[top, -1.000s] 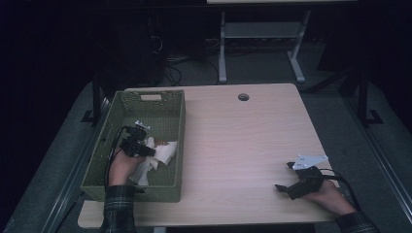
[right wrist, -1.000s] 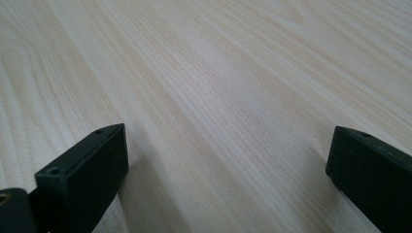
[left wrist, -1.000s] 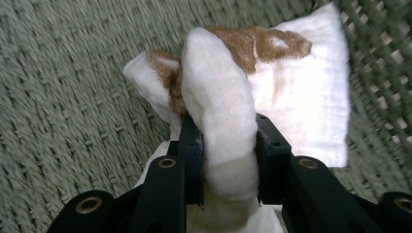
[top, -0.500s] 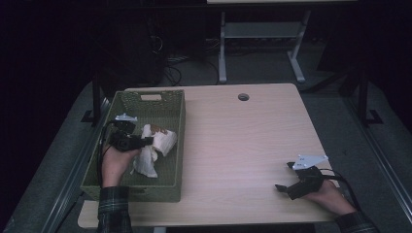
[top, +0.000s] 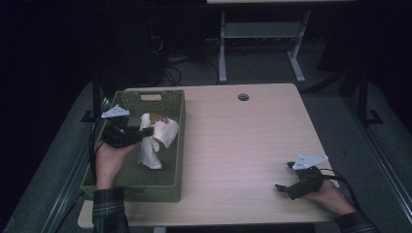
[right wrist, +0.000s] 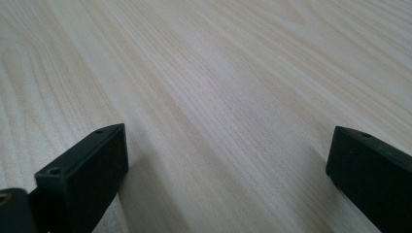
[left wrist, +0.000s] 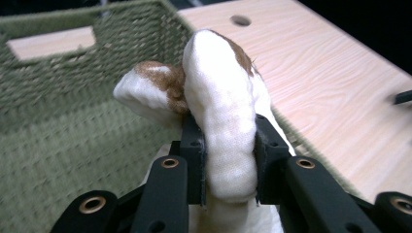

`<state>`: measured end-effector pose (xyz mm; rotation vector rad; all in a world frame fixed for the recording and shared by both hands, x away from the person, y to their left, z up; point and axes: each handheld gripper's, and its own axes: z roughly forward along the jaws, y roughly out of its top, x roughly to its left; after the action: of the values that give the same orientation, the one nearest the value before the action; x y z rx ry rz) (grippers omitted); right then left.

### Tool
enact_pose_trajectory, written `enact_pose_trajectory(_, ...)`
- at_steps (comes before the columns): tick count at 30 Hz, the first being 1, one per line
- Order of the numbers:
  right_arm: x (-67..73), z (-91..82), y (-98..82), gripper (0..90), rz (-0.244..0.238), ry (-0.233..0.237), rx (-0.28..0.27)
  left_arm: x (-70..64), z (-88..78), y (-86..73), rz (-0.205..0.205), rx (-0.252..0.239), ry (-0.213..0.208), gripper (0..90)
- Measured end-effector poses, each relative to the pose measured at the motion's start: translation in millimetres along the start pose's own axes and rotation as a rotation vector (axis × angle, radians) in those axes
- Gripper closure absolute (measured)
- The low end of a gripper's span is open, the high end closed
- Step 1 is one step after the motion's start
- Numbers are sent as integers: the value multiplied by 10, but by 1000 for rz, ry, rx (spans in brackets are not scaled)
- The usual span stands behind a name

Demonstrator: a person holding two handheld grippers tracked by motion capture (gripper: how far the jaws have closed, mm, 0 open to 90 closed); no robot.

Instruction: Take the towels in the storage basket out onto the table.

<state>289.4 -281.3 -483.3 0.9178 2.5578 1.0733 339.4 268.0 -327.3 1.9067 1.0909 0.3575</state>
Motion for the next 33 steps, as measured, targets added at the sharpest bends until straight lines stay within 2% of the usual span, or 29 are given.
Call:
enact_pose_trajectory(3, -1, 0, 0, 12, -1, 0, 0, -28, -62, 44, 7, -43, -25, 708)
enact_pose_trajectory(7, -1, 1, 0, 12, -1, 0, -1, -63, -107, 83, 18, -69, -41, 710)
enact_pose_trajectory(12, 0, 0, 0, 12, 1, 0, 0, -169, -169, 158, 48, -99, -62, 712)
enact_pose_trajectory(16, -1, 0, 0, 12, -1, -1, -1, -276, -189, 233, 65, -137, -116, 714)
enact_pose_trajectory(24, 0, 0, 0, 12, 0, 0, 0, -468, -146, 353, 108, -153, -164, 715)
enact_pose_trajectory(33, 0, 0, 0, 12, 0, 0, 0, -683, 7, 486, 140, -153, -214, 715)
